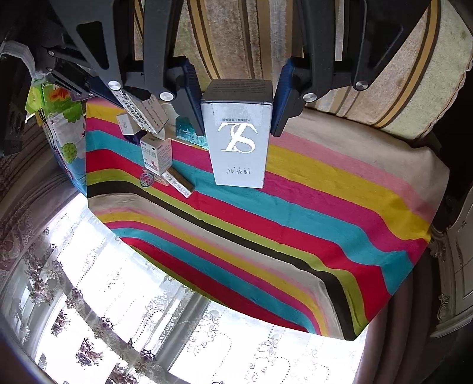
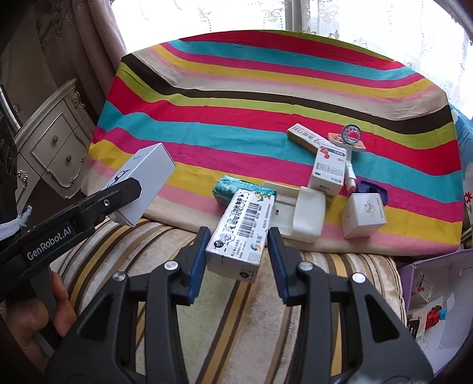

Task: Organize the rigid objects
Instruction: 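Lower barcode box into purple box with right tool while left tool drops SL box in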

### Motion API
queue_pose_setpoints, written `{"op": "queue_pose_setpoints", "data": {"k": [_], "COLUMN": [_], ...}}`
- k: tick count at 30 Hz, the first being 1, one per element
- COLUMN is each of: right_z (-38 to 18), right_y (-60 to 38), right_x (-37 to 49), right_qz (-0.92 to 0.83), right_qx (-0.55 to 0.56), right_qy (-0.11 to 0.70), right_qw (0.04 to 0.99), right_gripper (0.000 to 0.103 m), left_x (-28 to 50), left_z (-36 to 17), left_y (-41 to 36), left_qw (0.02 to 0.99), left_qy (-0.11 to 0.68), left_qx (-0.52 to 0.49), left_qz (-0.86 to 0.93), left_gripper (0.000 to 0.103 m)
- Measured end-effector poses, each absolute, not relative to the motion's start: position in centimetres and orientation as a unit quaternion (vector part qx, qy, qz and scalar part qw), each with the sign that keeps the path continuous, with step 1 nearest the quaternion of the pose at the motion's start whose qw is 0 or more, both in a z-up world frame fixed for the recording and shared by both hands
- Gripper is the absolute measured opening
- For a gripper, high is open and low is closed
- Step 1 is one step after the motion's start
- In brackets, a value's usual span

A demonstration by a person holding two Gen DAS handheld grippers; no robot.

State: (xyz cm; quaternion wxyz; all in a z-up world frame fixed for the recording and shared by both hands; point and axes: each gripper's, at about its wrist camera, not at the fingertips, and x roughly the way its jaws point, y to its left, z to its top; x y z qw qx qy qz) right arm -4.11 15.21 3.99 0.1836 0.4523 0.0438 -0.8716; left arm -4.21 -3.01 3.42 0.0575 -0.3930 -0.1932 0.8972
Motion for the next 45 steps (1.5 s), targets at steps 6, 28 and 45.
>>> {"op": "queue_pose_setpoints", "data": {"k": [6, 28, 45], "right_z": [5.1, 5.8, 1.5], "right_y": [19.2, 45.4, 57.6], "right_x": [-3.3, 2.1, 7.6], "right_qz": [-0.886, -0.907, -0.866], "right_qx": [0.435, 0.394, 0.42], "right_qy": [0.021, -0.144, -0.208], "right_qw": [0.158, -0.045, -0.176], "right_gripper": [0.044, 0.044, 0.045], "left_x": [-4.0, -2.4, -3.1], "left_z": [3.9, 4.4, 3.7], "left_y": [0.9, 21.2, 29.4], "left_qw": [0.099, 0.287, 0.337], "left_qy": [-0.171, -0.045, -0.002], "left_qx": [-0.405, -0.446, -0.463], "left_qz": [0.893, 0.847, 0.82], "left_gripper": [0.044, 0.045, 0.052]}}
